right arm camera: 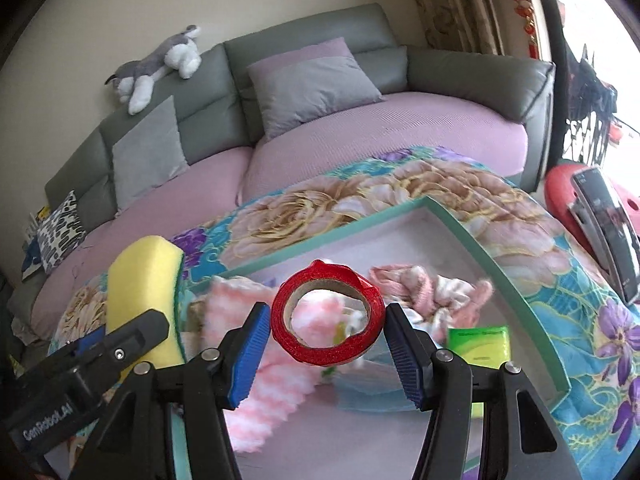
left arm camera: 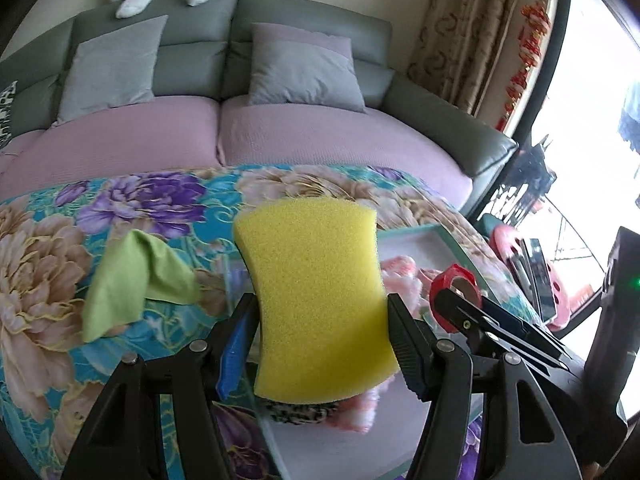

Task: Organize soft objects
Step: 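Carry the sponge and red ring over the tray with both tools, then lower the sponge and ring into the tray and open both tools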

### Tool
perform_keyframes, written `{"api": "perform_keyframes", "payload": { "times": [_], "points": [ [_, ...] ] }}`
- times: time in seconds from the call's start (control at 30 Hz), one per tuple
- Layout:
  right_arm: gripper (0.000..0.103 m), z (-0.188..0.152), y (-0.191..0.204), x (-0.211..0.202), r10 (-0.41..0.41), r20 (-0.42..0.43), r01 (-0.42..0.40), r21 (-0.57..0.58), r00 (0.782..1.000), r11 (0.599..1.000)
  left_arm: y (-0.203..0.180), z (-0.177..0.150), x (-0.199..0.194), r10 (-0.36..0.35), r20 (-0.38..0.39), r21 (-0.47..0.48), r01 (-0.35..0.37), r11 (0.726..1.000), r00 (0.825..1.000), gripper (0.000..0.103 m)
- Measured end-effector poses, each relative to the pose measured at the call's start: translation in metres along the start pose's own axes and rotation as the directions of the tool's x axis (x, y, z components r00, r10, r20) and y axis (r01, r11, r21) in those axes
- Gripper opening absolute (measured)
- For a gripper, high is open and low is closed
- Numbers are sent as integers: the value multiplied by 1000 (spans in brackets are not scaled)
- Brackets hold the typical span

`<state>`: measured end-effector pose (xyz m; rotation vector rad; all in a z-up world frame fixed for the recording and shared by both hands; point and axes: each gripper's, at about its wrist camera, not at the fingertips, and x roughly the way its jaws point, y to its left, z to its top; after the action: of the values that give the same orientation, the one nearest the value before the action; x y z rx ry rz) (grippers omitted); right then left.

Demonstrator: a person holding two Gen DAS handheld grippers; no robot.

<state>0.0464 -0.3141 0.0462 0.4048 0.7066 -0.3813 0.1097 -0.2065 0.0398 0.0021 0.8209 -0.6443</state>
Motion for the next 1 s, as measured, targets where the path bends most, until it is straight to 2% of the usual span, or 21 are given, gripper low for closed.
{"api": "perform_keyframes", "payload": {
  "times": [0.33, 0.7, 1.0],
  "points": [
    [62, -1, -22, 3, -48, -26, 49, 44, 999, 998, -17, -6, 15, -22, -41, 43, 24, 999, 999, 66],
    [62, -5, -32, 11, -54, -65, 59, 75, 996, 995, -26, -20, 41, -4, -110, 75, 12, 997, 994, 66],
    [62, -8, -35, 16, -60, -86, 67, 83, 995, 994, -28, -22, 45, 2, -121, 89, 9, 996, 993, 68]
  ]
}}
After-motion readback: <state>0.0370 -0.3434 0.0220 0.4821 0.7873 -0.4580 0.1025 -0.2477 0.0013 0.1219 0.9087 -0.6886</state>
